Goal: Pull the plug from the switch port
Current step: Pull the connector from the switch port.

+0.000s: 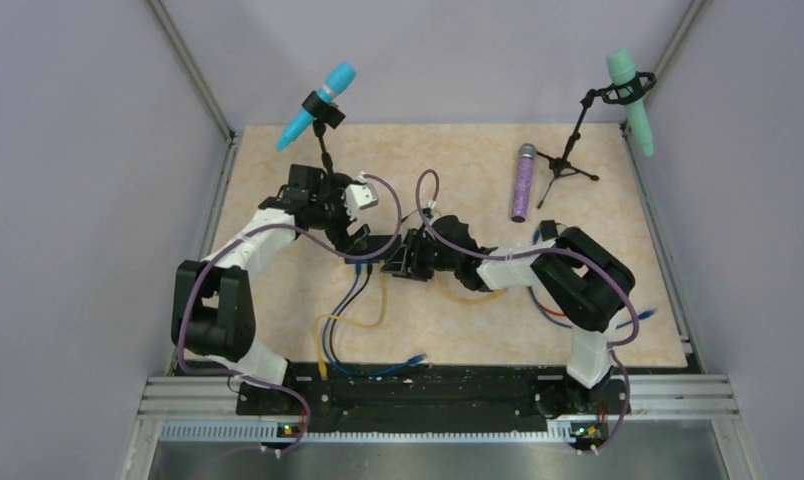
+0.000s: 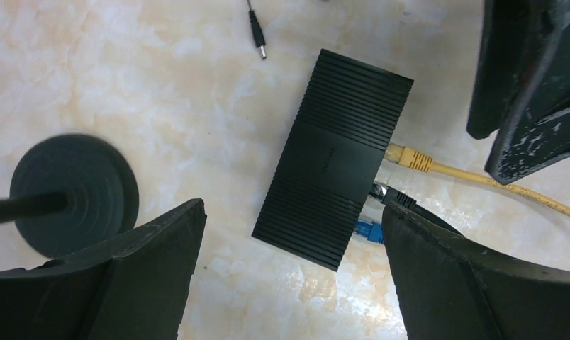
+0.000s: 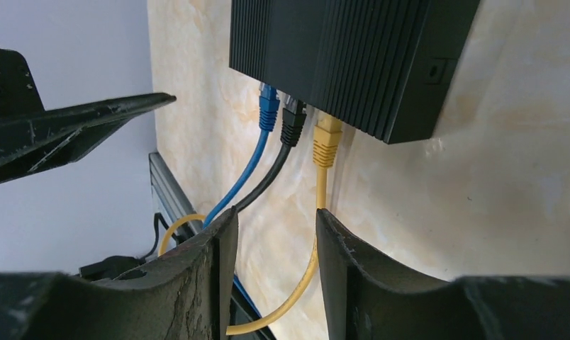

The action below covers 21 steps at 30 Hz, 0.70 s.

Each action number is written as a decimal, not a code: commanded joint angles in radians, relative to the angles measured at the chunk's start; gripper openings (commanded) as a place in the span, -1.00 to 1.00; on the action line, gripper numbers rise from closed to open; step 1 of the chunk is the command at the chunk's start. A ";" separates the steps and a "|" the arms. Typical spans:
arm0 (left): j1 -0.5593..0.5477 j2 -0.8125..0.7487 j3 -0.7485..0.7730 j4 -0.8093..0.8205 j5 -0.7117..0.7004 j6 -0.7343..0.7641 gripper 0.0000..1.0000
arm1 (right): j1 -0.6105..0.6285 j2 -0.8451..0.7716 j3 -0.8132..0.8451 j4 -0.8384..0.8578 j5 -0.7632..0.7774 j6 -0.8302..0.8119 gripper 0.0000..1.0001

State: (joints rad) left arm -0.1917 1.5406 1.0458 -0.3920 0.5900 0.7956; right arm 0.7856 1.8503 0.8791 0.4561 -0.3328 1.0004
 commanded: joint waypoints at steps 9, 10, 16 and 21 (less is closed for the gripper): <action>-0.040 0.184 0.198 -0.337 0.026 0.305 0.97 | 0.012 0.114 0.043 0.162 0.025 0.097 -0.07; -0.045 0.203 0.218 -0.369 -0.001 0.318 0.97 | 0.012 0.121 0.044 0.169 0.023 0.103 -0.06; -0.070 0.253 0.227 -0.377 -0.092 0.317 0.97 | 0.009 0.148 0.037 0.217 0.008 0.127 -0.06; -0.102 0.285 0.225 -0.361 -0.172 0.311 0.98 | 0.004 0.158 0.048 0.220 0.002 0.128 -0.06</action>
State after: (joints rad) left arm -0.2668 1.8050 1.2469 -0.7368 0.4885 1.0874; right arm 0.7856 1.9907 0.8921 0.6155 -0.3237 1.1198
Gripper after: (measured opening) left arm 0.987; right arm 0.469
